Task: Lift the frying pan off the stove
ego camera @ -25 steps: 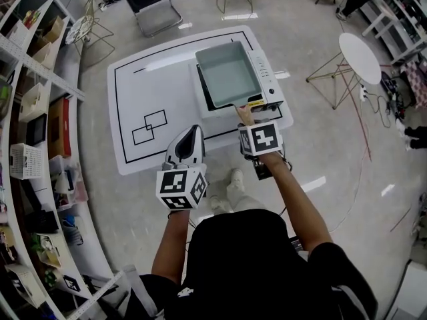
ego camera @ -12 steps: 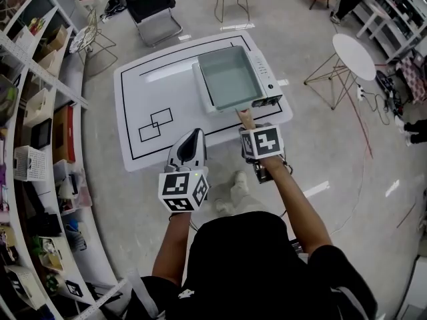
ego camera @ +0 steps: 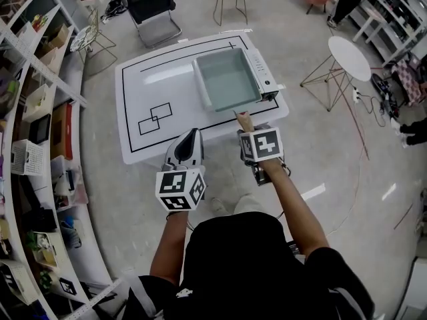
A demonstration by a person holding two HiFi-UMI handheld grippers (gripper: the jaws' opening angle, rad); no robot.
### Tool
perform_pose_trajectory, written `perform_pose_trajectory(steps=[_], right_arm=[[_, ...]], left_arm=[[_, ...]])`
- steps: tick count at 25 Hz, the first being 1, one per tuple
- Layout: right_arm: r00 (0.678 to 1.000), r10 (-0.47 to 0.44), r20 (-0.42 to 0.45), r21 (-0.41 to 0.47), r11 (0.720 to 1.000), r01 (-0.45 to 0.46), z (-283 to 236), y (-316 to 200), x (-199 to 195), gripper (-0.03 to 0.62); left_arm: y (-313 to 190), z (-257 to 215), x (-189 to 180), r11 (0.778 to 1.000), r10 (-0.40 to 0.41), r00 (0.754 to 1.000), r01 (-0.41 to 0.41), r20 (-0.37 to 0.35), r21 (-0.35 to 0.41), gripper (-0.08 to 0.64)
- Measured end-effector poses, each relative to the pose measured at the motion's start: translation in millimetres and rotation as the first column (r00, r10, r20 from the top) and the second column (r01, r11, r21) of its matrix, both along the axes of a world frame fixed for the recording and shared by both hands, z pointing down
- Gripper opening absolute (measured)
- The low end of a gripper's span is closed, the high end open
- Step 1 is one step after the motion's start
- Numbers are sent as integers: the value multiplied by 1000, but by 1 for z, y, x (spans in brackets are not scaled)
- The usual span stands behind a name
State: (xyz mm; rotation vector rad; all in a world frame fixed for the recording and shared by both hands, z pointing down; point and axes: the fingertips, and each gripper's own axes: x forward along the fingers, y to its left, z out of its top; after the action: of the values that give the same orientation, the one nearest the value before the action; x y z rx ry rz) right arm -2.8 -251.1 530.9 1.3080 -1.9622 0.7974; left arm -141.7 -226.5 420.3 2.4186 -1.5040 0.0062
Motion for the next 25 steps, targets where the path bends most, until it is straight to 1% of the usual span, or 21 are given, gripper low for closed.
perform_pose_trajectory(steps=[4,11,19,25], right_arm=[[1000,-7,7,10,1000,7,-4,3,-1,86],[999,-21,24,20,1000,21,-15,20,11,86],[998,-42,43,32,999,41,-28,54,34,86],[998,-50,38,33,998,49,-28,88,56,86]], left_arm=[[3,-3,-1,1000,-13,1000,13,-1,6,8],[18,-15,20,1000,-16,1000,16,7,19,8],[55,-20,49,1000,-25,1000,25,6,16,8],[91,-18,69,999,-39,999,39,8,11,8]])
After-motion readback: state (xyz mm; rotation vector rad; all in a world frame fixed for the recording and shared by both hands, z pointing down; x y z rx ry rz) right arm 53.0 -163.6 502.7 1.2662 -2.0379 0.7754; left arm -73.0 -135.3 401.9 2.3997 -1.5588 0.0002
